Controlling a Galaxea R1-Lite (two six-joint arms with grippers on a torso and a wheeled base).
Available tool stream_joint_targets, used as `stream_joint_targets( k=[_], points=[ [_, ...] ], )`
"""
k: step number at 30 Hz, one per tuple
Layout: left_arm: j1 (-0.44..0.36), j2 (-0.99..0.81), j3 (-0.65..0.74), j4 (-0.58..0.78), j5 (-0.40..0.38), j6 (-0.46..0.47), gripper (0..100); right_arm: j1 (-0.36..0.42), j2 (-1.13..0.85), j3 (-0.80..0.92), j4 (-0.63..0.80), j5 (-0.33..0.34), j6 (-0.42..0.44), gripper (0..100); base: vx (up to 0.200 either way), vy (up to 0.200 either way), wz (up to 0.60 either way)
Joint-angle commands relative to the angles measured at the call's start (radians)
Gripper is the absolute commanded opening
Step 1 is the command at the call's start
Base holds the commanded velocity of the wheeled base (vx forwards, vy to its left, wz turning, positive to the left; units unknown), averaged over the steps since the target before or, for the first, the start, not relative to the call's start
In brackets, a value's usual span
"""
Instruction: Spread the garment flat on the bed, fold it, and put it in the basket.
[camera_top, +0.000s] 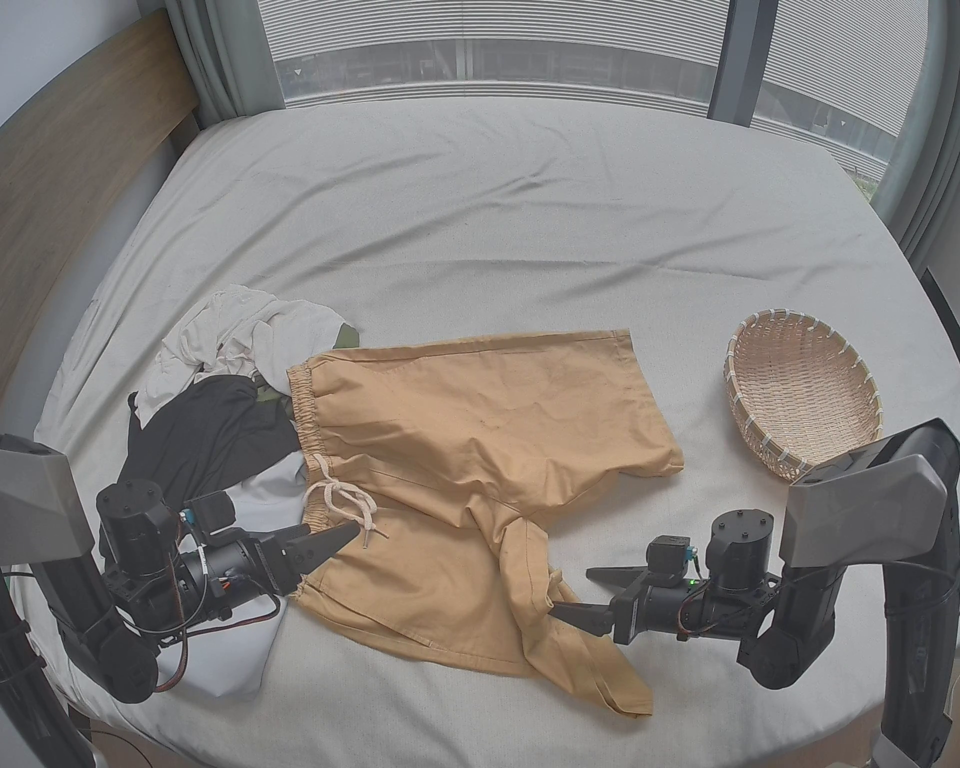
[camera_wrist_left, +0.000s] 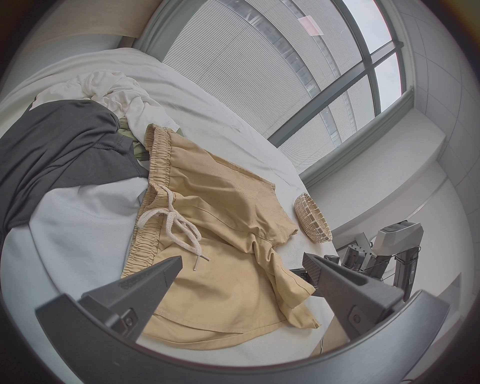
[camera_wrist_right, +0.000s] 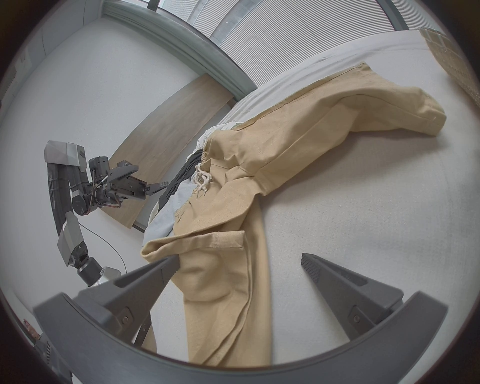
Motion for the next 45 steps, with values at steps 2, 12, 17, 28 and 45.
stream_joint_targets(
  k=[2, 12, 17, 28, 45],
  points=[
    [-0.004, 0.006, 0.002, 0.000, 0.000, -0.001, 100, 0.032, 0.008, -0.021, -0.001, 0.001, 0.003, 100, 0.000, 0.000, 0.00],
    [-0.004, 0.007, 0.003, 0.000, 0.000, -0.001, 100, 0.039, 0.003, -0.044, -0.004, 0.003, -0.010, 100, 0.000, 0.000, 0.00],
    [-0.002, 0.007, 0.003, 0.000, 0.000, -0.001, 100, 0.038, 0.003, -0.042, -0.005, 0.003, -0.013, 0, 0.000, 0.000, 0.00],
    [-0.001, 0.007, 0.011, 0.000, 0.000, -0.001, 100, 0.009, -0.060, 0.004, -0.005, 0.001, -0.013, 0, 0.000, 0.000, 0.00],
    [0.001, 0.001, 0.012, 0.000, 0.000, -0.001, 100, -0.140, -0.250, 0.177, -0.004, -0.088, -0.011, 0, 0.000, 0.000, 0.00]
  ],
)
